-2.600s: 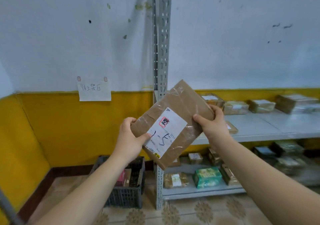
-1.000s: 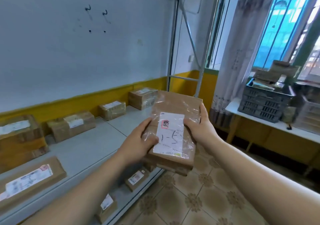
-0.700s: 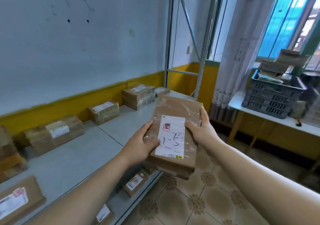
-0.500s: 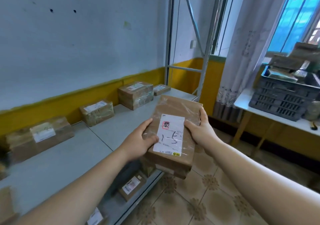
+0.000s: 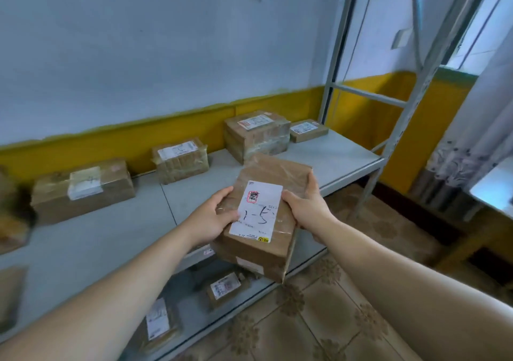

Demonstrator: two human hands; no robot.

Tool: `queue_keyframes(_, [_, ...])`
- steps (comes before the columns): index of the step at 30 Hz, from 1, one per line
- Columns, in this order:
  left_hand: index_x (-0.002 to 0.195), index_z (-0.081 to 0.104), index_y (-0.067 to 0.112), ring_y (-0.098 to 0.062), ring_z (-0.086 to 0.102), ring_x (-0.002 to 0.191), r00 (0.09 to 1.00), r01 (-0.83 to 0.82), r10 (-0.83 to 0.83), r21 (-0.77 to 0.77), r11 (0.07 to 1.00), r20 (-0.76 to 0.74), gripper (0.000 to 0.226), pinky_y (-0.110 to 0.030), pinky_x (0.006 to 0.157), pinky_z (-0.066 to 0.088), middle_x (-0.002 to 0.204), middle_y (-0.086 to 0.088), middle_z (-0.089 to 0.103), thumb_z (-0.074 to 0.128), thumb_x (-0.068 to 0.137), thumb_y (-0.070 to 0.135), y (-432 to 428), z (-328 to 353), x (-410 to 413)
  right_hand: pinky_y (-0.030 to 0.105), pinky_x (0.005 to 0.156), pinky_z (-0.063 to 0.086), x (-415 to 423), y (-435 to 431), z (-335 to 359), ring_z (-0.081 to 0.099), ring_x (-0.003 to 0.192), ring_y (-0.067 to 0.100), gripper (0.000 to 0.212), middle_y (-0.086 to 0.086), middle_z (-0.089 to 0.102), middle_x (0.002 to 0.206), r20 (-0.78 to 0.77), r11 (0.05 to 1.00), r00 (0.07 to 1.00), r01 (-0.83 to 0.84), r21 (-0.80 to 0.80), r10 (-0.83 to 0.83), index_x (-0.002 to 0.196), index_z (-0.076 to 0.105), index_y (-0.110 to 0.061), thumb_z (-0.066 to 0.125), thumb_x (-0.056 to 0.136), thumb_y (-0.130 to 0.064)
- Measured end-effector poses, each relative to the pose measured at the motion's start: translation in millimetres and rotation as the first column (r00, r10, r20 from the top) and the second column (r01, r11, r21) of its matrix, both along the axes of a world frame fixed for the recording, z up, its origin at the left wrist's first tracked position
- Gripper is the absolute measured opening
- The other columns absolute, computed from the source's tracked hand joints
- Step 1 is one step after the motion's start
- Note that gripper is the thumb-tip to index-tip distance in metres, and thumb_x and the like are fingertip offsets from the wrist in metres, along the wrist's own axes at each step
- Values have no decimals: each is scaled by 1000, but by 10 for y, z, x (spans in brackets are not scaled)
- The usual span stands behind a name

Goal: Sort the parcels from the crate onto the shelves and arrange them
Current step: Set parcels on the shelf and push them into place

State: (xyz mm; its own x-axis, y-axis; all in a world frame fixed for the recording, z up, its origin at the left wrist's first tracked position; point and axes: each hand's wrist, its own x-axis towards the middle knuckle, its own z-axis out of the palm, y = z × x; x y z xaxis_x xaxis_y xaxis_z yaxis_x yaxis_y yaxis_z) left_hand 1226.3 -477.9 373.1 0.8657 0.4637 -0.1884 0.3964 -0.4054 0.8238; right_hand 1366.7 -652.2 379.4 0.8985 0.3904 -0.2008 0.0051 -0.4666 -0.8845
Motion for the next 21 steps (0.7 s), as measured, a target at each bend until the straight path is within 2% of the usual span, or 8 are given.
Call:
queue_keyframes(3, [148,30,40,-9,44,116,998,-68,67,-33,997,-13,64,-25,93,38,147,9,39,62,93,31,351,-192,56,46,100,51,167,440,-206,59,119,27,96,1,47,147,-33,998,997,-64,-22,64,156,-2,-42,66,89,-48])
queue_keyframes(8, [147,32,38,-10,49,118,991,-118,111,-108,987,-70,64,-24,95,39,143,7,45,63,92,24,955,-482,162,48,104,48,324,1061,-566,54,125,26,106,0,40,152,-164,992,980,-98,79,110,156,0,-43,76,83,-34])
queue_keyframes(12, [144,35,39,-9,56,110,988,-120,103,-147,982,-118,62,-18,86,44,132,6,54,64,92,23,1296,-582,286,50,110,42,391,1339,-807,46,134,27,114,-2,31,157,-185,994,976,-107,27,110,154,-1,-47,77,71,-49])
queue_keyframes(14, [143,36,43,-10,57,112,986,-113,95,-132,985,-134,61,-22,92,45,133,7,54,65,91,28,1405,-560,357,50,111,40,483,1387,-821,44,136,27,111,0,30,157,-152,992,981,-123,-18,119,156,-1,-41,75,76,-49])
queue_keyframes(16, [143,37,43,-11,54,117,986,-107,91,-109,988,-141,62,-26,99,43,137,6,53,67,90,30,1465,-545,407,45,113,37,624,1393,-777,42,136,27,103,4,31,155,-48,976,984,-175,-129,170,156,6,-34,72,79,-54])
queue_keyframes(18, [145,37,38,-9,52,114,982,-122,114,-48,991,-149,64,-23,93,40,137,4,53,68,89,31,1462,-546,418,43,115,31,773,1412,-682,31,141,28,93,6,23,154,138,915,945,-238,-327,295,155,15,-29,67,82,-58])
queue_keyframes(20, [147,36,32,-12,50,118,970,-180,187,58,982,-155,68,-26,94,39,143,2,48,68,88,38,1421,-594,405,46,121,18,920,1489,-533,10,149,30,87,5,9,161,286,800,824,-295,-522,490,154,18,-33,61,84,-63])
queue_keyframes(21, [148,35,29,-16,49,124,958,-222,237,102,970,-163,72,-30,99,40,147,1,45,68,86,45,1394,-619,391,46,122,9,994,1546,-453,-1,152,28,86,4,1,164,305,732,751,-328,-596,585,155,17,-35,58,85,-65])
